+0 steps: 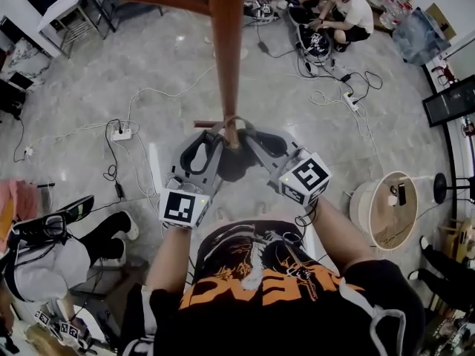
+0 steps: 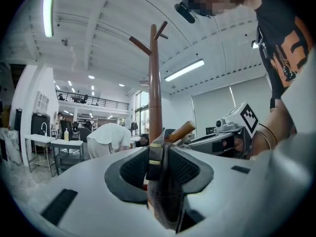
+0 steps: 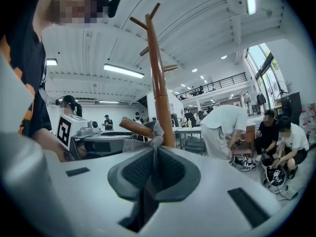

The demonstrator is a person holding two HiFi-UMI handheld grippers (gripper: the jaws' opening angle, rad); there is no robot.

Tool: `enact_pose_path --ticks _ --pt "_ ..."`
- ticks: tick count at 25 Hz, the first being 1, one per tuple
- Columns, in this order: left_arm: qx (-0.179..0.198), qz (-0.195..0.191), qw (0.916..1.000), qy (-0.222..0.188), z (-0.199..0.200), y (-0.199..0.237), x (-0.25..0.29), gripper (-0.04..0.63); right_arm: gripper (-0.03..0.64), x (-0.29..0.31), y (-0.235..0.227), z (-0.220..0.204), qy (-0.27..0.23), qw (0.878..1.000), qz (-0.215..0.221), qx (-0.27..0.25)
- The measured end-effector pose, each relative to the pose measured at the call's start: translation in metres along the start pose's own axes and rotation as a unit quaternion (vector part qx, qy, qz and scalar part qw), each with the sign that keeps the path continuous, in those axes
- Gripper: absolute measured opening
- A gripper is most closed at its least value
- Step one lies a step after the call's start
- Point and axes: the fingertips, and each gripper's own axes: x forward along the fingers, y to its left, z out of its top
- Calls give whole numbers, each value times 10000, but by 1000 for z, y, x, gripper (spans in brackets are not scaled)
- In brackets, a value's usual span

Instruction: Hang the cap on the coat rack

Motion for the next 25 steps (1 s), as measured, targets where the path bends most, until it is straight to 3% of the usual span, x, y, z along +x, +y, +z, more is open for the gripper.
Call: enact_pose_path --ticks 9,18,23,25 --pt "4 8 9999 115 -29 4 13 144 34 10 -19 -27 80 9999 -138 62" --pt "-57 -85 9998 -149 -33 -1 20 146 37 15 -19 -39 -17 10000 -75 62" --pt "-128 -223 9996 -111 -44 2 14 173 82 14 -21 -41 -82 9999 -81 9" --pt "-175 -179 9995 -193 -40 6 11 195 171 14 -21 -38 -109 9999 -72 -22"
